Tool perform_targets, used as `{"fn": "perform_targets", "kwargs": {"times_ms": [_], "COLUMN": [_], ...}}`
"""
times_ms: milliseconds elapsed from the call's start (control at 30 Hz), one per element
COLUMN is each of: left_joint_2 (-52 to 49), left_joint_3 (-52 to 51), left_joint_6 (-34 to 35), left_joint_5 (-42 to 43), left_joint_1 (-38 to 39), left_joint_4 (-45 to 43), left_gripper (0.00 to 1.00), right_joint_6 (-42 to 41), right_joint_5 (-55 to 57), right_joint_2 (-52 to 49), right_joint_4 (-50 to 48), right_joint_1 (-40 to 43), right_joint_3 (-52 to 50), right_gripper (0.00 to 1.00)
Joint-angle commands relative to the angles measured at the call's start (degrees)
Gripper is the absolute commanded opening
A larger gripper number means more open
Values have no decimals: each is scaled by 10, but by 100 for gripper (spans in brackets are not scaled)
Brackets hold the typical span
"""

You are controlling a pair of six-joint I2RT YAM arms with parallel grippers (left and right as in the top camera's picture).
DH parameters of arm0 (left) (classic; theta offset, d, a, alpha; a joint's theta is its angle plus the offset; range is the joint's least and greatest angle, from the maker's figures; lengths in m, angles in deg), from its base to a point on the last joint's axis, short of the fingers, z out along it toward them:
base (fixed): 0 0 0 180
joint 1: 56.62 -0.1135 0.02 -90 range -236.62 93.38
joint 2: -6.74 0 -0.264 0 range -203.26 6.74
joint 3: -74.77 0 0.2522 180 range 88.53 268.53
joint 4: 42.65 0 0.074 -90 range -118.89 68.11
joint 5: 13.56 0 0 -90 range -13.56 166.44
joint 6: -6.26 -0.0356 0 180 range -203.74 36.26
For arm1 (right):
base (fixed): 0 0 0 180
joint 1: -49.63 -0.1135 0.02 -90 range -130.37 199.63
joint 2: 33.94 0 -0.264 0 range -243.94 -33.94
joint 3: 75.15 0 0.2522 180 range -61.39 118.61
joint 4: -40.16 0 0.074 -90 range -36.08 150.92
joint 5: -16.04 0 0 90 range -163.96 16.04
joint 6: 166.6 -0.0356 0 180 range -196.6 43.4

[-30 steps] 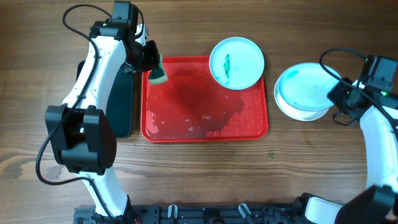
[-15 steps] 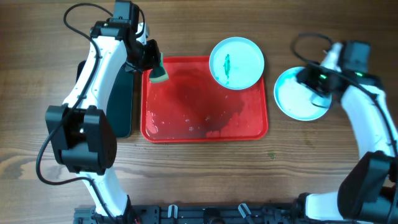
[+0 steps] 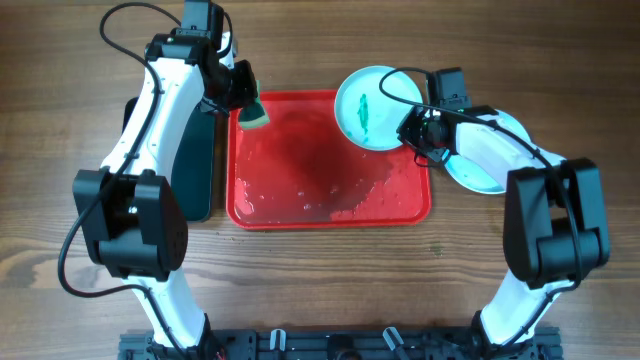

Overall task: Clean dirty plates on tray and stack at the side
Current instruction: 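Grasp the top white plate with the right gripper and drag it down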

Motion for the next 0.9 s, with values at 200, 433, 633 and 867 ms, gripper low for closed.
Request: {"fn": "perform_targets", "kwargs": {"times_ms": [200,433,633,867], "left_joint_2": [0,0,0,0], "left_joint_3": [5,5,5,5], "left_joint_6": [7,7,7,7], "left_joint_5": [-7,-7,-7,-7], "left_joint_1": [1,1,1,1], "left_joint_4": [0,0,0,-4], "left_gripper": [4,4,4,4], "right_joint_6": [124,362,454,433], "right_joint_5": [-115,-29,-2,-16], "right_joint_2": [12,52,-5,-25], "right_joint_4": [119,101,8,35], "right_joint_1": [-37,-37,-37,-37], "right_joint_3": [2,17,17,28], "right_gripper": [5,47,45,4]}}
